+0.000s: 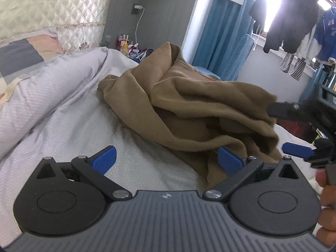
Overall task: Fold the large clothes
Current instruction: 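Close the right gripper on the brown hoodie while the left tool hovers nearby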
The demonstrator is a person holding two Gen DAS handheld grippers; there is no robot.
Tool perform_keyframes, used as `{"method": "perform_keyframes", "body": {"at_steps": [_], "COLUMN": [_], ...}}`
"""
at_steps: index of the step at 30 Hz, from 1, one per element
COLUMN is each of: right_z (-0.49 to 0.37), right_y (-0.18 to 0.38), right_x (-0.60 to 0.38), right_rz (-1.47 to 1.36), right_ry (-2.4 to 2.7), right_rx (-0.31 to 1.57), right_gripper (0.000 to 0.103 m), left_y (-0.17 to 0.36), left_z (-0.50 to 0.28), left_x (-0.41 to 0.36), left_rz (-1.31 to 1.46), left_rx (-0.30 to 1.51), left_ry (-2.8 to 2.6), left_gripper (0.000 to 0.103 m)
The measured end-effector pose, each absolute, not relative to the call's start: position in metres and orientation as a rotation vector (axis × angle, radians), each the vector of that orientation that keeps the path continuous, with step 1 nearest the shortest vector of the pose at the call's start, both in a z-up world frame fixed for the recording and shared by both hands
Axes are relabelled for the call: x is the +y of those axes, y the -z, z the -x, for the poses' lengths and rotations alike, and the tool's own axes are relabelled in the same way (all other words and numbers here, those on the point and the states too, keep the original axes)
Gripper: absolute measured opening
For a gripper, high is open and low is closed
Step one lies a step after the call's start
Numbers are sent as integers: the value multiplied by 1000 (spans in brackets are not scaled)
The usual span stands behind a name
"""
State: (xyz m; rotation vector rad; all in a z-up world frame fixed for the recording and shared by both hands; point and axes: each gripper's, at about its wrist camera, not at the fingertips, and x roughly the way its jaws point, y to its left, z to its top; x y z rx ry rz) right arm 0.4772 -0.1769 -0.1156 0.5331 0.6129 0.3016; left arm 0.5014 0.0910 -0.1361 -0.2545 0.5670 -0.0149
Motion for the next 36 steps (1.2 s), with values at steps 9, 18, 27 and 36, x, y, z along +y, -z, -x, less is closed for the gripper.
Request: {"method": "perform_keyframes", "body": {"at_steps": [9,18,27,36], "right_z": [-551,-522,-443,-327], "right_y": [158,134,89,37], "right_x": [-171,-175,-197,-214], "right_rz": [-951,-830,-772,-655], "right_ry": [-180,-189,-246,-346], "right_rx": [643,663,563,454], "right_gripper": [95,33,25,23], "left_y": [146,129,78,28], "left_z": [-526,-496,-421,-311], "left_x": [120,147,140,117], "left_rz": [363,452,396,362], "left_rx": [608,582,534,469], "left_ry": [-30,-52,-46,-25], "left_gripper": [103,103,103,103]}}
